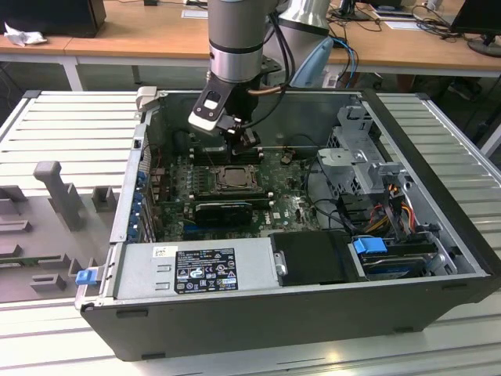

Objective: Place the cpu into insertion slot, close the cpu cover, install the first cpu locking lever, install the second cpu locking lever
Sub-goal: 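Install the first cpu locking lever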

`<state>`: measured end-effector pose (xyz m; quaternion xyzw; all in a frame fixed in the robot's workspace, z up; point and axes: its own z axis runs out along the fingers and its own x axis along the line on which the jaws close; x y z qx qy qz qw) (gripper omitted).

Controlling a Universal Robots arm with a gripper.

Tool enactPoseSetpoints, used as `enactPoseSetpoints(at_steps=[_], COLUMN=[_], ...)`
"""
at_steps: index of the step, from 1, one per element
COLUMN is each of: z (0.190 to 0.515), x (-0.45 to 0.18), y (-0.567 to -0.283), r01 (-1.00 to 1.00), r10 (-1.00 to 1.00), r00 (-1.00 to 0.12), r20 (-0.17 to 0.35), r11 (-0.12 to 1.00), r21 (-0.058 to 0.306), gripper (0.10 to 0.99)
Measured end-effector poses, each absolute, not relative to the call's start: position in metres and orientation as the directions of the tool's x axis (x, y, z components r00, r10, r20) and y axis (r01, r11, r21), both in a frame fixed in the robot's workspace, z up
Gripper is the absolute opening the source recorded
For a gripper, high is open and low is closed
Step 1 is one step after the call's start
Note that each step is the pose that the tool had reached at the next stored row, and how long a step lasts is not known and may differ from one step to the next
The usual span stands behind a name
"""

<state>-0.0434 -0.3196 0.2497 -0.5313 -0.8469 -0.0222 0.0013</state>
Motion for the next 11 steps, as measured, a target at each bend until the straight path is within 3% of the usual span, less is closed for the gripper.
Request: enactPoseSetpoints(at_steps=[11], z=[0.2497], x=[-0.0435], y=[-0.3196], r01=[0.8], r10=[0.799], r00=[-0.6], r20=[0.026], r11=[0.599], r21=[0.036], gripper=[0.106])
